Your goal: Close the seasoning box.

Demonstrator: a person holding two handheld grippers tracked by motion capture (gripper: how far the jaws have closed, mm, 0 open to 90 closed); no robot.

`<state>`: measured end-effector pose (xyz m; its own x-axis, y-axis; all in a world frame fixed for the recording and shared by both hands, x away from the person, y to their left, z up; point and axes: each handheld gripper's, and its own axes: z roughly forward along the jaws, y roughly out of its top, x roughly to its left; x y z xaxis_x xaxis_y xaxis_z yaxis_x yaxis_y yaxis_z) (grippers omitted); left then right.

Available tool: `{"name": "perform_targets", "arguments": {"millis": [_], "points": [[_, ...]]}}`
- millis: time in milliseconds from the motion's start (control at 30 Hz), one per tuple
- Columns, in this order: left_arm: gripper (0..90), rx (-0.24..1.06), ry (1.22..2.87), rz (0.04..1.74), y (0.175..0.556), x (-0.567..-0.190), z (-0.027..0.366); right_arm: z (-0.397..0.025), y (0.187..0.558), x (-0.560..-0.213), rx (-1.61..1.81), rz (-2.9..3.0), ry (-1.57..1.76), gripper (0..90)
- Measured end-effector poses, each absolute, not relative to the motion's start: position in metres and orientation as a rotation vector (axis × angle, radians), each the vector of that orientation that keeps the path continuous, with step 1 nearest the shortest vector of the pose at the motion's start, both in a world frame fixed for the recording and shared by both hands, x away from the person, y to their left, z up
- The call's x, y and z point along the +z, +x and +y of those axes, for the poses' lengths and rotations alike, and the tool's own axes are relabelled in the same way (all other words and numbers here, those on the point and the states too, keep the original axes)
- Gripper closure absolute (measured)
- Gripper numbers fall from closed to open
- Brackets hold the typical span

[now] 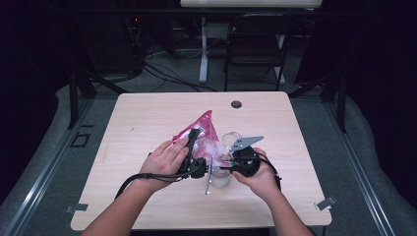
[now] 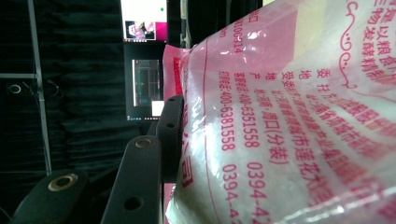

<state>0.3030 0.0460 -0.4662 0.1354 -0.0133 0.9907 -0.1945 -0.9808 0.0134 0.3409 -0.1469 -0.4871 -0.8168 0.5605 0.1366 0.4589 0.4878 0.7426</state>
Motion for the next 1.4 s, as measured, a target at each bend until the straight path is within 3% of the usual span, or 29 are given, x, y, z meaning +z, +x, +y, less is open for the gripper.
{"name": "perform_targets", "arguments": {"millis": [1400], "points": [[63.2,1.977,2.301,-0.303,0.3029,-0.4656,0.0402,-0.1472,0.3428,-0.4939,1.231,2.623,0.925,90.0]]}}
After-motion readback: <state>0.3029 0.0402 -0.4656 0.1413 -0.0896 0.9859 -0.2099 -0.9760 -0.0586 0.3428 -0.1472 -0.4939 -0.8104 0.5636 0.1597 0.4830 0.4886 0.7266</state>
